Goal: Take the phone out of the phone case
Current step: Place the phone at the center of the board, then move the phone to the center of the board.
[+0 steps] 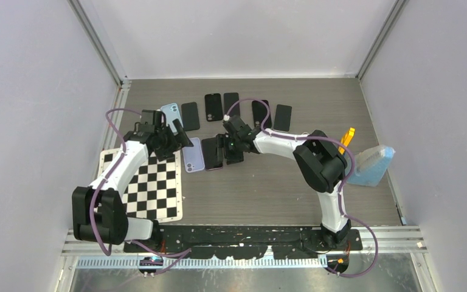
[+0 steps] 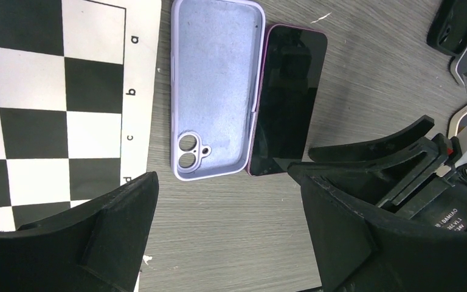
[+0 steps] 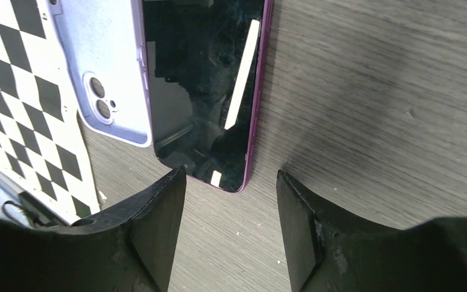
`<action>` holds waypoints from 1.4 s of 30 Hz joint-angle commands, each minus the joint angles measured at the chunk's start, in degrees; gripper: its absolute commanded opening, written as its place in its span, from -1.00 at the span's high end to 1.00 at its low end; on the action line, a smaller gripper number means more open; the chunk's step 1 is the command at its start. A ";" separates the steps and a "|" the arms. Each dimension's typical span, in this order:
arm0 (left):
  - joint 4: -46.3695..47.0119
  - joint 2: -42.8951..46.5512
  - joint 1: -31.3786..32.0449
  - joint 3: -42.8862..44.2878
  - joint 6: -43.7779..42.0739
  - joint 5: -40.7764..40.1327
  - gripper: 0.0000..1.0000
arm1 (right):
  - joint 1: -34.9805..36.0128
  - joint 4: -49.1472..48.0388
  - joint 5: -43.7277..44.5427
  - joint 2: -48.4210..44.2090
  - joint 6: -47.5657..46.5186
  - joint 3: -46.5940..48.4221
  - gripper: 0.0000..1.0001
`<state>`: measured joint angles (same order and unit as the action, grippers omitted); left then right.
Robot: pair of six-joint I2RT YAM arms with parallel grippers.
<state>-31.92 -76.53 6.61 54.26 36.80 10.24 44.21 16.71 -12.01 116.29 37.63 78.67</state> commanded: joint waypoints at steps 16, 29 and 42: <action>3.34 4.57 -0.38 6.03 -8.14 16.18 -0.99 | -22.43 11.20 20.93 -24.22 -11.20 -8.54 -0.99; 3.92 2.53 -0.45 7.28 -7.51 17.51 -0.99 | -43.09 15.19 29.78 -13.53 -8.15 -4.28 -0.42; 3.34 3.51 -0.39 5.95 -7.87 16.19 -0.99 | -43.33 21.66 42.45 -6.63 -11.11 -2.88 0.58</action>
<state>-29.85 -74.13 6.57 59.13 29.52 26.39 1.08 36.12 25.28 109.91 27.18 74.96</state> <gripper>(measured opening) 0.994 0.280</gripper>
